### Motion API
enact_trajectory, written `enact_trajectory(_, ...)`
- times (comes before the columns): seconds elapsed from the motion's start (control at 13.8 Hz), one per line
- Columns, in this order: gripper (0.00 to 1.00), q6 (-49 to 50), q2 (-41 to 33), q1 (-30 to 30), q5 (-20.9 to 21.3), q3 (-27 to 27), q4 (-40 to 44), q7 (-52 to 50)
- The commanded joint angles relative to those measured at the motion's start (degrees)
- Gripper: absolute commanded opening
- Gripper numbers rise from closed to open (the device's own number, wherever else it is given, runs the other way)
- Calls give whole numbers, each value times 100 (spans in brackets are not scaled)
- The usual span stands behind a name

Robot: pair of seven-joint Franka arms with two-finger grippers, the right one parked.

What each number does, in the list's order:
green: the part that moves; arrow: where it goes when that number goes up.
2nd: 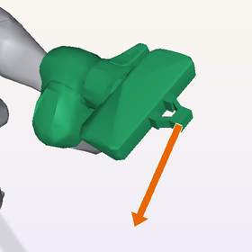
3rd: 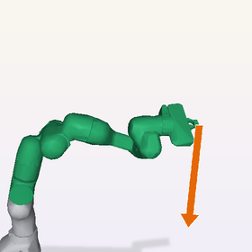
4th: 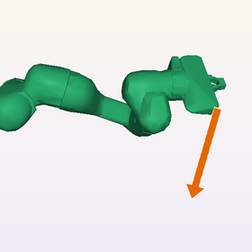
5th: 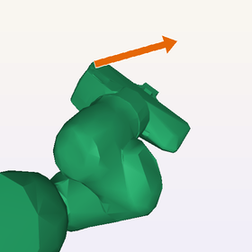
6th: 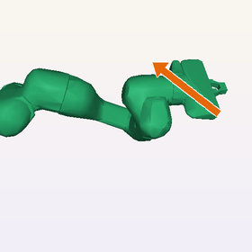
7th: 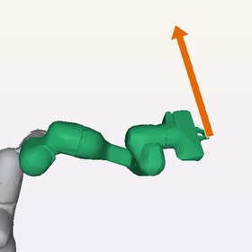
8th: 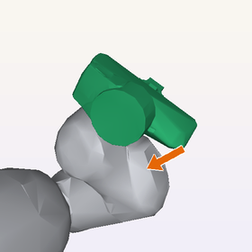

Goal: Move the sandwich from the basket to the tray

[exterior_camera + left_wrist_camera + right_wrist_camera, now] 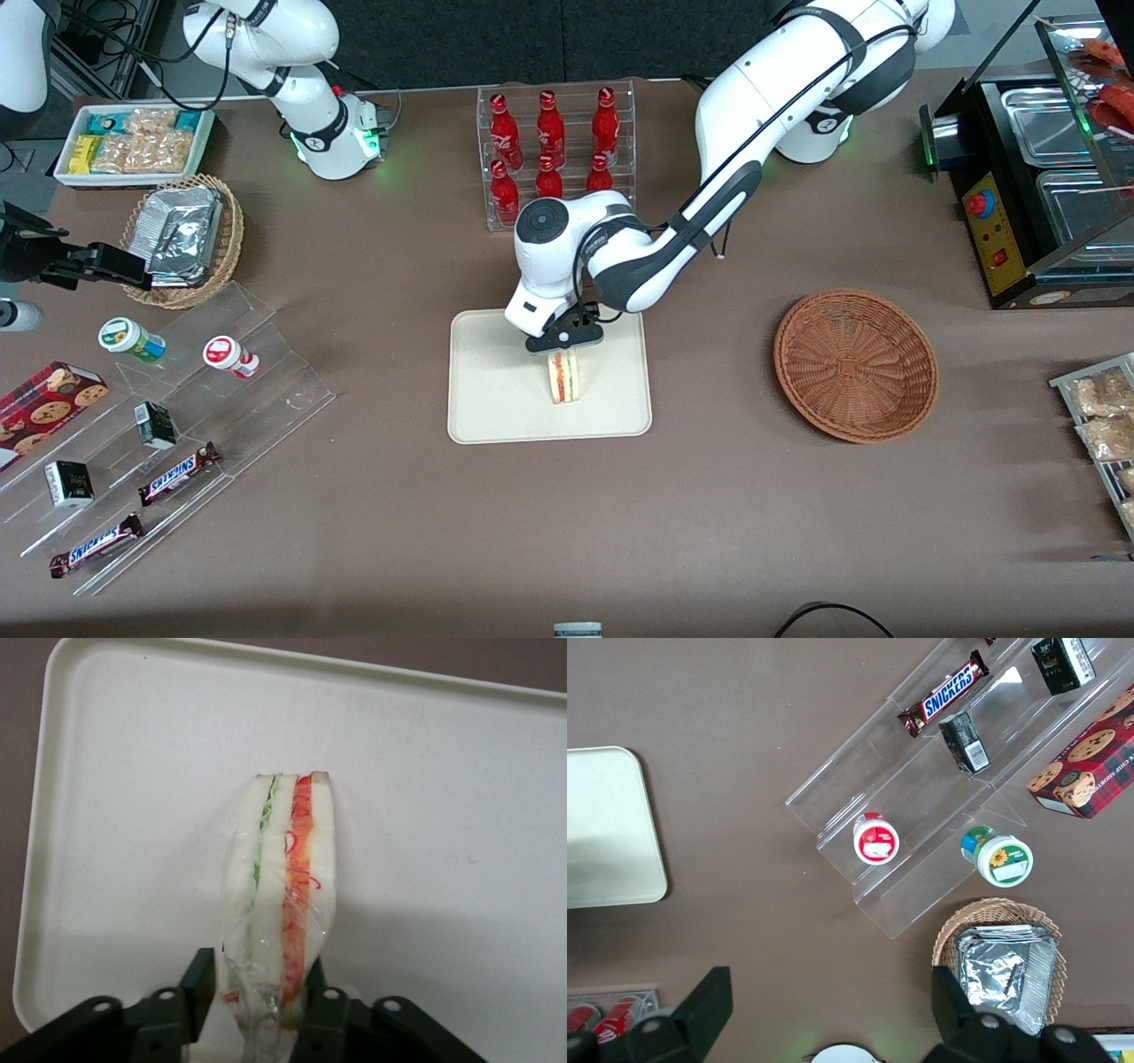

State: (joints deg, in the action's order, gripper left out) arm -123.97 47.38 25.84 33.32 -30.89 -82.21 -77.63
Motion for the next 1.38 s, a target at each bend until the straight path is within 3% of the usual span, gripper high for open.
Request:
enact_trajectory(0.0, 99, 328, -316, 35, 0, 48, 144, -85)
enact_trajectory(0.07, 99, 477, -500, -35, -35, 40, 144, -112)
enact_trajectory(0.29, 99, 1197, -1308, -412, -737, 48, 144, -51)
enact_trajectory(0.65, 99, 2480, -2381, -1256, -1239, 4, 135, 54)
enact_trajectory(0.87, 99, 3271, -3040, -1791, -1809, 31, 126, 948)
enact_trajectory(1.31, 99, 4283, -3911, -2724, -2399, 66, 74, 2794)
